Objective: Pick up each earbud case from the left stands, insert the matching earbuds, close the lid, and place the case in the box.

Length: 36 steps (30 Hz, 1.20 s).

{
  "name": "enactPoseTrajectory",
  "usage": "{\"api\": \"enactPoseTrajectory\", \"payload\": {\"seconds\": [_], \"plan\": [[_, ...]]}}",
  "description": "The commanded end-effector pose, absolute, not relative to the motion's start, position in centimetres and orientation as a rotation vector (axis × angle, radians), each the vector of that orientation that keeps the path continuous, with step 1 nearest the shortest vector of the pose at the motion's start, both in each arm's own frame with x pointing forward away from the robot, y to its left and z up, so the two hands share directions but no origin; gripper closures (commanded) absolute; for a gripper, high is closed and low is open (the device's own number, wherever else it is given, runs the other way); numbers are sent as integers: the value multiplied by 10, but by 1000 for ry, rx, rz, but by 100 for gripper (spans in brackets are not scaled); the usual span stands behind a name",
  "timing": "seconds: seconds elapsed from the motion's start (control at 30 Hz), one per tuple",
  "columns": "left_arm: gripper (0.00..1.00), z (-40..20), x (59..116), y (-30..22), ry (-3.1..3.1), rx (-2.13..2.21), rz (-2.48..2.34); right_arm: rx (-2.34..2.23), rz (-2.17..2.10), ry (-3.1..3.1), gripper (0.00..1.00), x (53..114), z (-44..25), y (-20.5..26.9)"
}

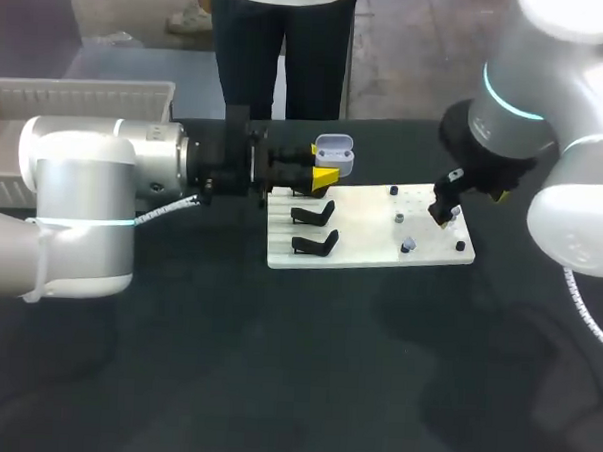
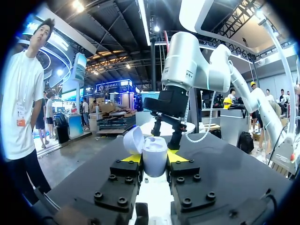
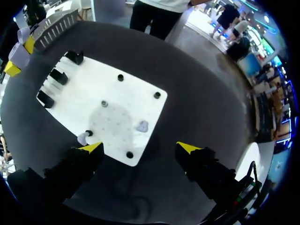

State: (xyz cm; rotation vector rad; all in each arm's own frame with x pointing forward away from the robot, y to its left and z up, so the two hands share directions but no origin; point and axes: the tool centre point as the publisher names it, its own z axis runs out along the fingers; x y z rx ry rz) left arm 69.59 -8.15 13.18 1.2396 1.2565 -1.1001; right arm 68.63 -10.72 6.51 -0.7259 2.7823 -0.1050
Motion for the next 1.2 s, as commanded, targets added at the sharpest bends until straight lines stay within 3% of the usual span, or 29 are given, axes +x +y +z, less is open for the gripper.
{"api": "enactPoseTrajectory", "payload": {"seconds": [0.03, 0.3, 0.5, 0.73, 0.8, 0.83, 1.2], "plan": [[100, 132, 694, -82, 1259, 1235, -1093, -717, -132, 2816, 0, 697, 56, -100], [100, 132, 694, -82, 1259, 1235, -1093, -700, -207, 2856, 0, 706, 48, -100], [100, 132, 694, -82, 1259, 1235, -1093, -687, -213, 2873, 16, 709, 46, -100], [100, 132, 694, -82, 1259, 1235, -1093, -702, -224, 2886, 22, 706, 45, -101], [100, 132, 694, -82, 1259, 1235, -1093, -712, -229, 2889, 46, 705, 44, -102], [100, 132, 694, -82, 1259, 1235, -1093, -717, -236, 2891, 51, 705, 43, -102], [100, 132, 694, -82, 1259, 1235, -1093, -729, -262, 2898, 47, 710, 39, -103]]}}
